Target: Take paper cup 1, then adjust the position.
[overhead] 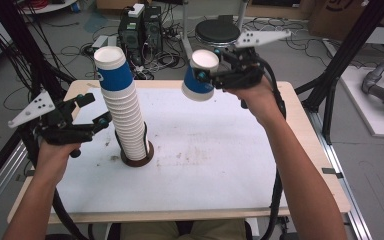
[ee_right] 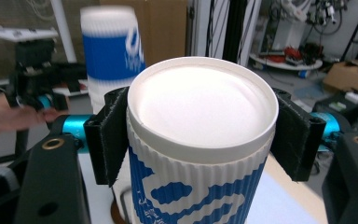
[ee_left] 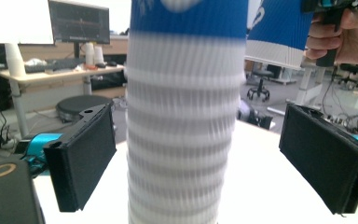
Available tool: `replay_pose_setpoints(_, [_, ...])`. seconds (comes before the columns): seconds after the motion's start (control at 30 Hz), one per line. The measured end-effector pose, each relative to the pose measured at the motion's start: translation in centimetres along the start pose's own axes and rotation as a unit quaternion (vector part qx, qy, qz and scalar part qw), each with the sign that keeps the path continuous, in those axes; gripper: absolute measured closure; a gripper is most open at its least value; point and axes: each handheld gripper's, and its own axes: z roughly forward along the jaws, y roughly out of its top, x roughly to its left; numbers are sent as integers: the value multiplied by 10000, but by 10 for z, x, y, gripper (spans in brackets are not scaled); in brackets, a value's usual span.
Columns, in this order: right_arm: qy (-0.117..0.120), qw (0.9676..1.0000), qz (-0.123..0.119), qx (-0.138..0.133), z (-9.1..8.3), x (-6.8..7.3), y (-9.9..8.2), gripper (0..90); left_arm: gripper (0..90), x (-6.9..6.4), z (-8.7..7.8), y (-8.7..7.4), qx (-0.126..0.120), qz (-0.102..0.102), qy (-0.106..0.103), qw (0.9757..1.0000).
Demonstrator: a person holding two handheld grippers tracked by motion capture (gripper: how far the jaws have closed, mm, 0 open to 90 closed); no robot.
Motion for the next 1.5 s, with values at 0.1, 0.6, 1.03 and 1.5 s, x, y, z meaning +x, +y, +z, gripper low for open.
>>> replay_pose_setpoints(0.1, [-108,9999,66,102,-7,-1,-24,292,106,-1,-9,-18,5,-68,77,9999])
replay_pose_setpoints(0.6, [-401,9967,340,624,-20,8,-123,291,107,-16,-16,-70,310,-89,-174,9993])
replay_pose_setpoints(1.03, [-481,9965,292,611,-38,21,-136,291,107,-39,6,-63,387,194,-684,9967])
replay_pose_setpoints(1.5, [-347,9973,221,606,-40,37,-155,292,106,-69,49,-60,638,324,-1687,9831])
